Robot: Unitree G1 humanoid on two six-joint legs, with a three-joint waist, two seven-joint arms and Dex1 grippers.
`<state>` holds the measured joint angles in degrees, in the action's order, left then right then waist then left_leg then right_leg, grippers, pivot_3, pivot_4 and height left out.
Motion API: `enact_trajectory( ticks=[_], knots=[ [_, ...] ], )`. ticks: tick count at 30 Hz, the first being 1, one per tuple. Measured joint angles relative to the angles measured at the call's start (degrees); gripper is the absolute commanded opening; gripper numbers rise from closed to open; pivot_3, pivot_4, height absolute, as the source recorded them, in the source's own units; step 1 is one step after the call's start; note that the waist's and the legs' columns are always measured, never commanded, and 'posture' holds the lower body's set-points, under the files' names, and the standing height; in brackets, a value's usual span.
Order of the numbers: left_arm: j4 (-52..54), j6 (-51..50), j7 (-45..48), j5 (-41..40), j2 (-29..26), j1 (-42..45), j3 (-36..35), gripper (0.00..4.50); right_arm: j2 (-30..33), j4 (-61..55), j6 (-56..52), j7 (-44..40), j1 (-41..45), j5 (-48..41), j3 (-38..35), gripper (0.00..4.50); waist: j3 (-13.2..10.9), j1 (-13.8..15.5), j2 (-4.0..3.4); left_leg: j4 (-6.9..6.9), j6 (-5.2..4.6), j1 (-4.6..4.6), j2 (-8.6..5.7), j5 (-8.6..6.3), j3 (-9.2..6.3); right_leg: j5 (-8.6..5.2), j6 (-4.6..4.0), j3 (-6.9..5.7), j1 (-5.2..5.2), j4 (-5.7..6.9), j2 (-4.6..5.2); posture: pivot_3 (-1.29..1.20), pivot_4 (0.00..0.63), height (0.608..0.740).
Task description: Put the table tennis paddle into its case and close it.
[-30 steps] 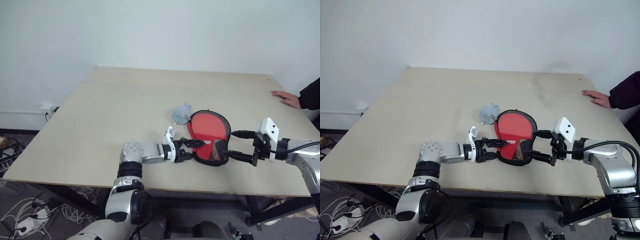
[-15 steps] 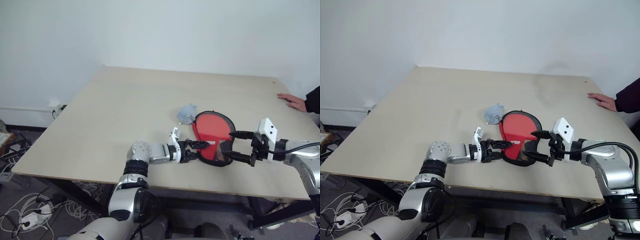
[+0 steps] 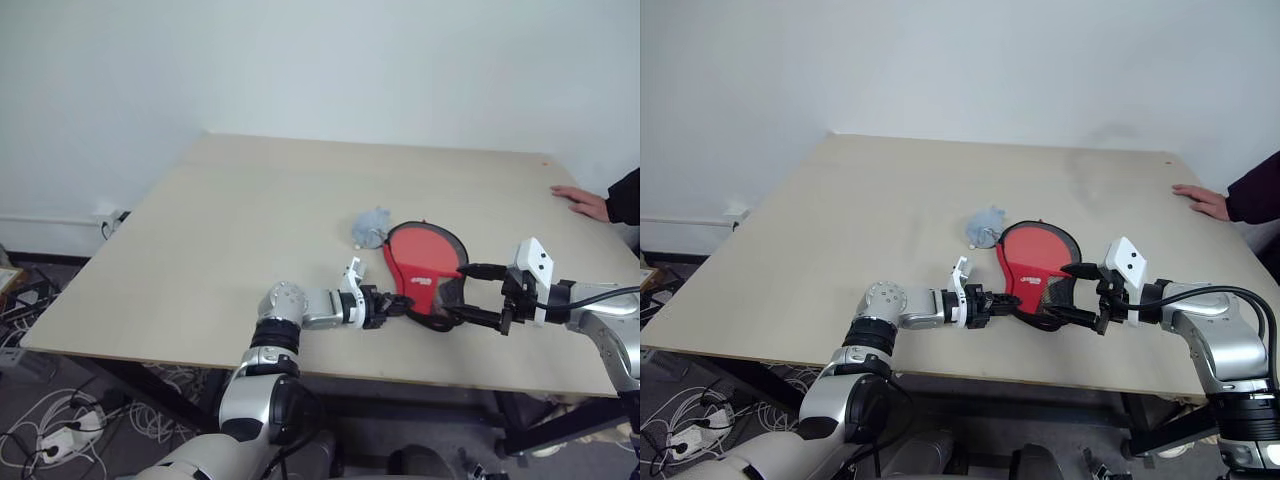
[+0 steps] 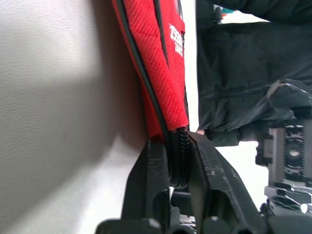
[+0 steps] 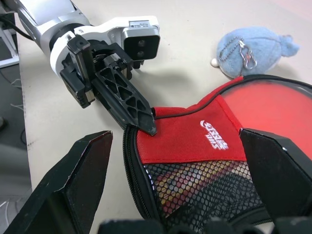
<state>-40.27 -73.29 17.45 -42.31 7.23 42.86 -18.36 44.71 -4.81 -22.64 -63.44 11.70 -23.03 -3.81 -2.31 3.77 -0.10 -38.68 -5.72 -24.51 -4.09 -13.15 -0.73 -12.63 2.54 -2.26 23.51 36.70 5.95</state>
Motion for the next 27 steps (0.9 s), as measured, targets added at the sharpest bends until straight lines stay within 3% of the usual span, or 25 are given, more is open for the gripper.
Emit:
enact_trajectory(
  ticks=[8,12,20,27],
  knots=[
    [0.11,0.28,-1.56,-0.18,-0.04,0.13,-1.0,0.64,-0.32,0.0,0.0,-0.01,0.62,0.01,0.52,4.5,0.0,-0.06,0.0,-0.01,0.0,0.01,0.01,0.0,-0.01,0.11,-0.16,0.01,0.02,0.01,-0.04,0.0,0.0,0.721],
    [0.53,0.47,-2.35,-0.54,0.0,0.14,-1.3,0.03,-0.43,0.02,0.0,-0.02,0.8,0.02,0.67,4.5,0.0,-0.09,-0.01,-0.01,0.0,0.08,0.01,0.0,-0.01,0.13,-0.09,0.01,-0.03,0.01,-0.05,0.0,0.0,0.721],
    [1.85,1.19,-5.3,-0.58,0.02,-0.16,-1.56,0.03,-0.43,0.46,0.1,-0.09,1.25,0.12,0.9,4.5,0.0,-0.83,0.0,0.0,0.0,0.1,0.01,0.0,-0.01,0.33,0.05,0.01,-0.01,0.01,-0.09,0.0,0.0,0.721],
    [9.43,-2.01,-8.26,-1.83,0.22,-4.19,-2.62,0.03,-0.43,1.95,0.54,-0.08,2.07,0.65,1.22,4.5,0.01,-2.0,-0.01,0.06,0.01,0.26,0.01,0.0,-0.04,0.36,0.05,0.12,0.03,0.01,-0.19,0.0,0.0,0.721]
  ],
)
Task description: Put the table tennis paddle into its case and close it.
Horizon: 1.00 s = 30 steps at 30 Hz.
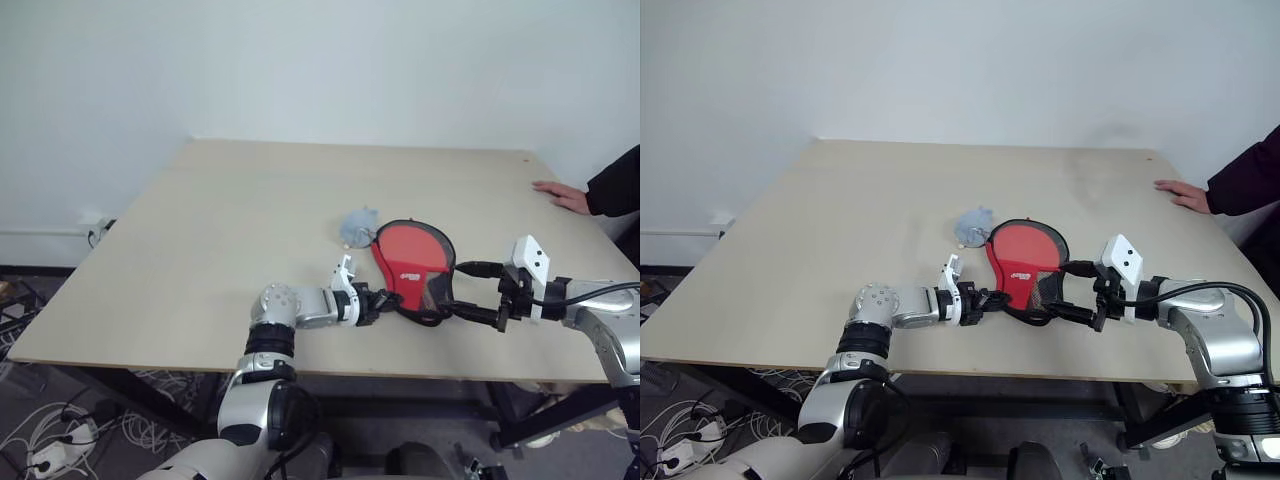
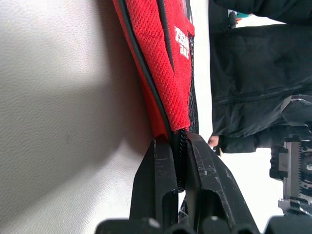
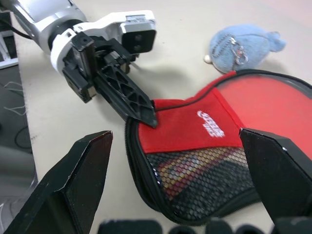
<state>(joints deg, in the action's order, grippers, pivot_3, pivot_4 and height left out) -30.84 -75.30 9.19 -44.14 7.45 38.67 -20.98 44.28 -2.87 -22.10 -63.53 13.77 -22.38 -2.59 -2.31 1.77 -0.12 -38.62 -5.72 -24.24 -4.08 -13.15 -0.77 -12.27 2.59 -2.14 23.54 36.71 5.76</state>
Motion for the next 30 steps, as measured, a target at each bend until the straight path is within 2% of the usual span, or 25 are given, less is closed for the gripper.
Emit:
enact_trajectory(
  ticks=[6,10,21,26,28,30],
  knots=[
    [16.21,-11.16,-3.61,-3.54,0.31,-8.74,-2.47,0.03,-0.13,1.78,0.71,-0.07,1.46,0.64,0.93,4.5,0.01,-1.12,-0.02,0.04,0.01,0.09,0.0,0.0,-0.05,0.03,-0.1,0.53,0.03,-0.01,-0.4,0.0,0.0,0.721],
    [24.69,-15.05,-5.7,-8.7,-1.12,-14.94,-2.15,0.03,-0.39,2.69,1.63,-0.09,1.88,1.21,1.38,4.5,0.01,-1.21,0.01,0.34,-0.11,0.54,0.01,-0.08,0.05,-0.05,-0.14,1.26,0.0,-0.09,-0.63,0.0,0.0,0.721],
    [40.34,-15.88,-19.57,-37.96,-14.18,-33.31,1.85,0.03,-0.82,5.37,3.68,-0.61,3.63,2.2,2.25,4.5,0.05,-1.89,-0.05,0.69,-0.04,0.78,0.41,-0.11,0.07,-0.16,-0.68,1.43,0.07,0.0,-0.98,0.0,0.0,0.721],
    [46.1,-3.79,-33.13,-60.35,-26.37,-45.1,11.74,0.03,-1.17,6.95,4.49,-1.25,3.85,2.37,2.66,4.5,0.07,-1.51,-0.12,0.7,-0.04,0.75,0.38,-0.12,0.12,-0.22,-0.87,1.5,0.2,-0.03,-0.9,0.0,0.0,0.721],
    [49.16,2.35,-35.69,-65.57,-30.62,-47.37,15.52,0.03,-1.21,7.11,4.62,-1.52,3.99,2.39,3.01,4.5,0.06,-1.32,-0.15,0.69,-0.04,0.73,0.37,-0.12,0.17,-0.21,-0.95,1.5,0.2,-0.05,-0.85,0.0,0.0,0.721],
    [52.01,6.43,-35.42,-67.19,-33.88,-48.72,18.08,0.03,-1.66,7.36,4.86,-1.71,4.52,2.43,3.5,4.5,0.07,-1.03,-0.21,0.7,-0.04,0.73,0.37,-0.12,0.23,-0.18,-1.02,1.5,0.19,-0.04,-0.84,0.0,0.0,0.721]
  ],
)
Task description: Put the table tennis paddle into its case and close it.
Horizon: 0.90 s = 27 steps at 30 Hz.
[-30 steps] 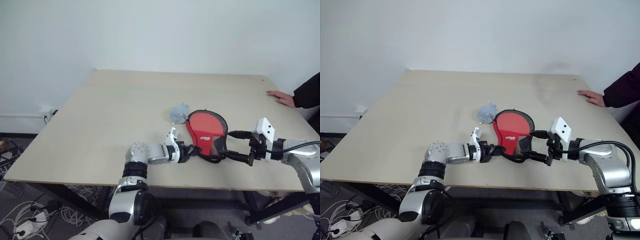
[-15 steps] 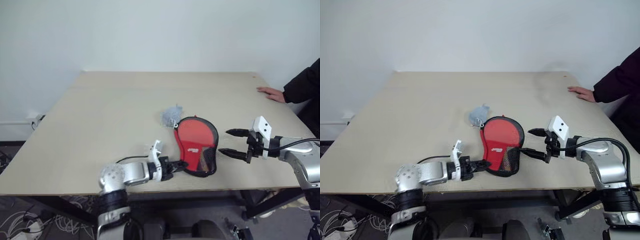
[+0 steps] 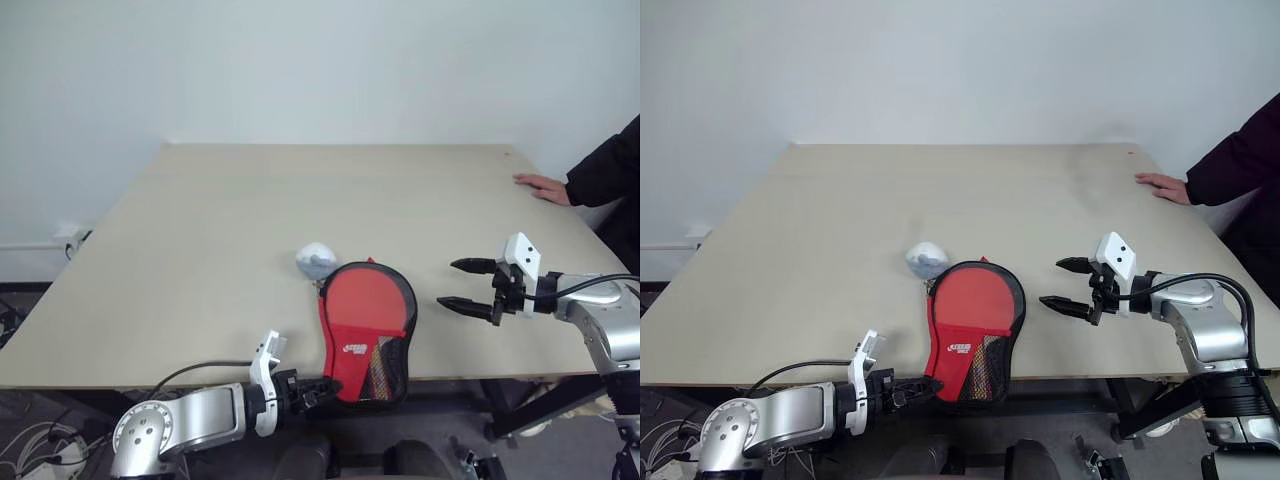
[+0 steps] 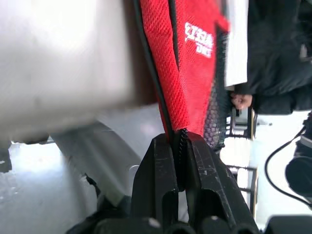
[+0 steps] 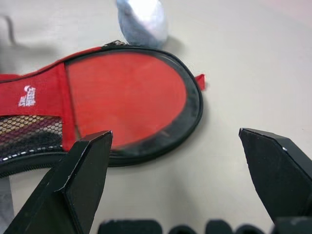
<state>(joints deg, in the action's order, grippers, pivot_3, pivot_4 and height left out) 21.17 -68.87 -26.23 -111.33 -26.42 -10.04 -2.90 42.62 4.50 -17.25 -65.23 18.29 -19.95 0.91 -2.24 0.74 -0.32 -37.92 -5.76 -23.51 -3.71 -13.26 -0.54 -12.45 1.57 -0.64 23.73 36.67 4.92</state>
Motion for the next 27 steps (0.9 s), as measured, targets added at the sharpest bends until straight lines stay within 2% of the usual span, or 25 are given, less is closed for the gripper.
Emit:
enact_trajectory(
  ticks=[5,11,14,19,20,24,27],
  knots=[
    [2.7,5.35,4.65,-0.19,-8.11,-1.71,3.63,0.03,-0.81,1.17,0.11,-0.02,1.16,0.46,0.84,4.5,-0.03,0.0,-0.25,0.04,0.01,0.0,0.01,0.0,0.01,0.06,-0.09,-0.06,0.06,0.04,-0.04,0.0,0.0,0.721],
    [3.12,7.08,11.28,-0.21,-16.45,-2.42,5.57,0.03,-0.83,1.21,0.07,-0.73,1.33,0.47,0.93,4.5,-0.03,-0.02,-0.37,0.18,0.13,-0.01,0.01,0.08,0.01,0.07,-0.12,-0.02,0.23,0.05,-0.14,0.0,0.0,0.721],
    [2.16,7.11,12.74,-0.32,-18.83,-1.32,6.81,0.03,-0.87,1.2,0.01,-0.74,1.48,0.48,0.93,4.5,-0.03,0.0,-0.38,0.23,0.18,-0.02,0.0,0.11,0.01,0.07,-0.11,-0.03,0.24,0.05,-0.13,0.0,0.0,0.721],
    [0.4,7.06,13.22,-0.45,-19.79,1.3,8.73,0.03,-1.13,1.19,-0.16,-0.74,1.74,0.48,0.99,4.5,-0.03,0.04,-0.39,0.23,0.19,-0.03,0.0,0.12,0.01,0.07,-0.1,-0.04,0.23,0.05,-0.11,0.0,0.0,0.721],
    [0.01,7.03,13.48,-0.51,-20.07,1.8,8.94,0.57,-1.14,1.19,-0.23,-0.74,1.9,0.48,0.99,4.5,-0.04,0.03,-0.39,0.23,0.19,-0.03,0.0,0.12,0.02,0.07,-0.1,-0.04,0.23,0.05,-0.1,0.0,0.0,0.721],
    [-0.89,6.36,15.58,-0.52,-22.57,2.12,9.08,1.52,-1.15,1.19,-0.44,-0.73,2.41,0.48,1.0,4.5,-0.04,0.01,-0.39,0.25,0.19,-0.04,0.0,0.12,0.02,0.01,0.0,-0.04,0.25,0.06,-0.11,0.0,0.0,0.721],
    [-1.86,4.74,19.05,-0.54,-27.33,2.12,7.43,2.35,-1.15,1.17,-0.54,-0.74,2.62,0.47,1.0,4.5,-0.04,0.0,-0.4,0.36,0.24,-0.04,0.0,0.15,0.02,-0.02,0.04,-0.04,0.33,0.08,-0.11,0.0,0.0,0.721]
  ],
)
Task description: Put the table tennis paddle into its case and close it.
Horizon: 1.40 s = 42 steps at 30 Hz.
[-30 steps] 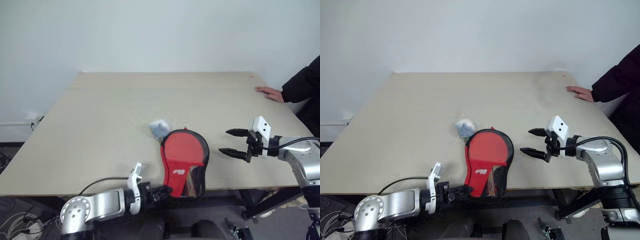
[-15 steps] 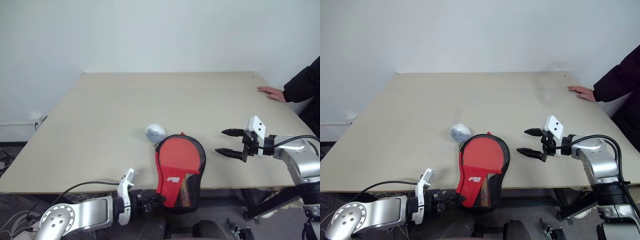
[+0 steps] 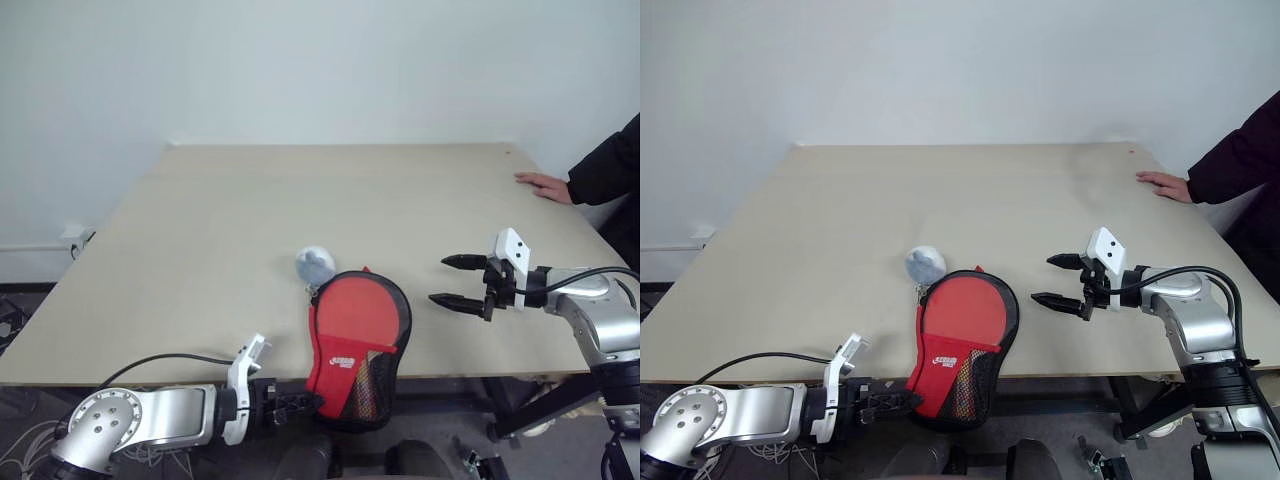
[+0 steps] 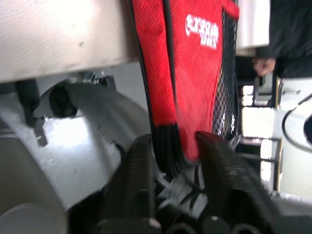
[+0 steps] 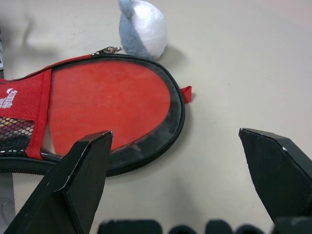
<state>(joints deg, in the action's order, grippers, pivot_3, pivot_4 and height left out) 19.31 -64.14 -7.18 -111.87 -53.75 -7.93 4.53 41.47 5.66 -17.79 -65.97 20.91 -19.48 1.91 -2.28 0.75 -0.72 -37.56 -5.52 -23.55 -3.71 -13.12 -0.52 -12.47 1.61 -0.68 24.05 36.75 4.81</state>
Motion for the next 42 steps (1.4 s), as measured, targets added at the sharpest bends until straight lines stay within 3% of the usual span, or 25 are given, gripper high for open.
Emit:
enact_trajectory(
  ticks=[4,8,11,16,23,29,36,42],
  knots=[
    [-2.6,-1.31,5.31,1.77,-4.94,0.22,-4.03,3.48,-0.01,0.0,-0.2,-0.03,0.07,0.0,0.0,4.5,-0.01,0.02,-0.01,0.23,0.1,-0.02,-0.04,0.06,0.04,0.0,0.0,-0.01,0.15,0.0,0.0,0.0,0.0,0.721],
    [-1.56,-1.98,17.39,11.93,-7.57,2.09,-9.42,4.44,-0.13,0.09,-0.31,-0.33,1.42,-0.01,0.02,4.5,-0.01,0.0,-0.02,0.41,0.27,-0.05,-0.08,0.17,0.11,0.08,-0.13,-0.07,0.27,-0.03,0.01,0.0,0.0,0.721],
    [0.14,0.04,24.93,20.07,-7.09,3.57,-11.03,4.48,-0.22,0.21,-0.33,-0.47,1.59,-0.02,0.02,4.5,-0.02,0.02,-0.02,0.48,0.27,-0.06,-0.08,0.17,0.16,0.12,-0.2,-0.05,0.3,-0.07,0.03,0.0,0.0,0.721],
    [1.47,4.83,30.26,29.41,-0.54,11.27,-10.71,4.48,-0.78,0.46,-0.43,-0.52,2.93,-0.06,0.22,4.5,-0.02,0.08,0.01,0.49,0.27,-0.07,-0.08,0.17,0.16,0.13,-0.2,-0.02,0.29,-0.11,0.07,0.0,0.0,0.721],
    [4.17,11.74,35.56,50.2,8.31,18.35,1.53,4.48,-2.1,1.09,-1.12,-0.32,4.97,-0.08,0.29,4.5,-0.01,-0.03,0.05,0.44,0.27,-0.08,-0.08,0.2,0.16,0.16,-0.2,0.08,0.27,-0.14,0.01,0.0,0.0,0.721],
    [2.18,18.01,38.63,66.09,13.12,19.08,9.96,4.48,-3.96,2.81,-2.46,0.96,9.16,-0.07,0.27,4.5,-0.02,0.0,0.08,0.37,0.24,-0.1,-0.05,0.19,0.1,0.16,-0.22,0.13,0.24,-0.14,0.02,0.0,0.0,0.721],
    [-1.63,24.56,41.07,77.43,16.56,18.98,12.49,4.48,-8.28,6.42,-5.72,3.65,15.99,0.41,1.41,4.5,-0.02,-0.03,0.09,0.3,0.22,-0.11,-0.04,0.2,0.05,0.2,-0.22,0.14,0.24,-0.09,0.01,0.0,0.0,0.721],
    [-3.88,27.44,41.82,82.38,20.7,18.96,12.56,4.48,-14.02,12.37,-6.61,6.19,22.14,2.06,4.14,4.5,-0.01,0.01,0.09,0.29,0.19,-0.12,-0.06,0.22,0.02,0.26,-0.13,0.08,0.23,-0.08,0.01,0.0,0.0,0.721]
  ],
)
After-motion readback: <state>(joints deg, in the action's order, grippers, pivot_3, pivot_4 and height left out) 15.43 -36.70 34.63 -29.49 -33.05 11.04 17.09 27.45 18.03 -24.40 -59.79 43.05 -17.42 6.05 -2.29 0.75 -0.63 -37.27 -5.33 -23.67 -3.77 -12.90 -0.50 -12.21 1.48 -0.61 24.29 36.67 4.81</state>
